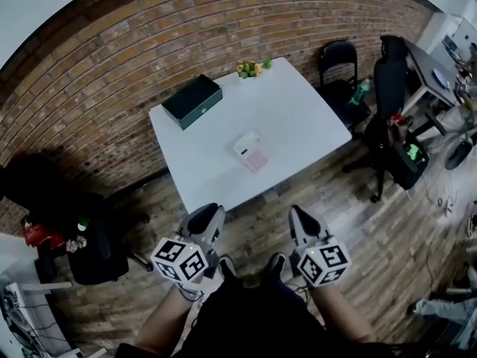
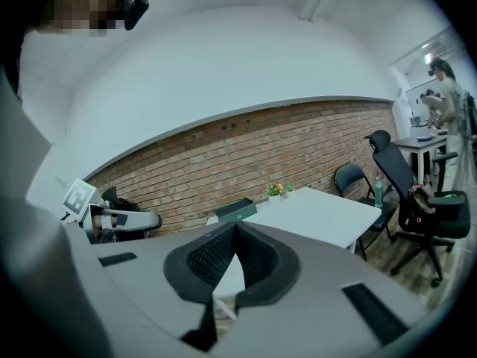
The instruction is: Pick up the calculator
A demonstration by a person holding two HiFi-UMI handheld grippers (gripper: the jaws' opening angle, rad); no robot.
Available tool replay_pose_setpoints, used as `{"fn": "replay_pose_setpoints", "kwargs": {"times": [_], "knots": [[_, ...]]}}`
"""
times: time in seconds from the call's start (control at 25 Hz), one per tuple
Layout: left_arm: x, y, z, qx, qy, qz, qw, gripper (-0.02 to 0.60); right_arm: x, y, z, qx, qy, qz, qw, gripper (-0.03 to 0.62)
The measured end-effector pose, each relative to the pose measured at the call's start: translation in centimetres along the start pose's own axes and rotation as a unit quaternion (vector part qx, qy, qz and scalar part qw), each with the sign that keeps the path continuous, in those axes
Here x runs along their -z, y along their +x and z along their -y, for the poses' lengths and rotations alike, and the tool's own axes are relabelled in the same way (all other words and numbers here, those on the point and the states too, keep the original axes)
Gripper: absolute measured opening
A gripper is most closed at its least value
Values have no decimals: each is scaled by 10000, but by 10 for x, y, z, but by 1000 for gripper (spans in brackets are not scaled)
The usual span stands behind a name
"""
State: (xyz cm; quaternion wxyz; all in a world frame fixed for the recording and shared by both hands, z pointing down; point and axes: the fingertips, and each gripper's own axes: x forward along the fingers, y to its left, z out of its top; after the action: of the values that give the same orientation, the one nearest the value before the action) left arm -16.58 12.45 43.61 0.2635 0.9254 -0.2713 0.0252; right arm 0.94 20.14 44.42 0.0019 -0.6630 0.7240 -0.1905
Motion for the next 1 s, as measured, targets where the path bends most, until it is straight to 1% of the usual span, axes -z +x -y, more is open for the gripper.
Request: {"fn": "replay_pose_setpoints", "kwargs": {"times": [0.12, 0.24, 0.28, 0.48, 0.6, 0.8, 1.0], "knots": [[-23, -17, -13, 92, 358, 155, 9992, 67, -8, 7, -12, 183, 88, 209, 9996, 5], [-44, -29, -28, 194, 536, 308, 9979, 71, -18, 10, -22, 413, 20, 342, 9986, 6], [-49, -31, -34, 230, 554, 337, 9976, 82, -20, 12, -24, 479, -7, 370, 9982, 8], [-56, -28, -55, 417, 461, 292, 9976, 142, -29, 17, -32, 657, 28, 445, 9968, 67], [-58, -24, -56, 580, 397, 298, 9971, 162, -34, 15, -33, 727, -11, 487, 9962, 83], [-55, -2, -52, 779, 343, 189, 9962, 169, -39, 16, -18, 827, -24, 548, 9951, 84], [-56, 25, -51, 679, 440, 127, 9966, 170, -39, 33, 5, 669, 63, 551, 9962, 81]]}}
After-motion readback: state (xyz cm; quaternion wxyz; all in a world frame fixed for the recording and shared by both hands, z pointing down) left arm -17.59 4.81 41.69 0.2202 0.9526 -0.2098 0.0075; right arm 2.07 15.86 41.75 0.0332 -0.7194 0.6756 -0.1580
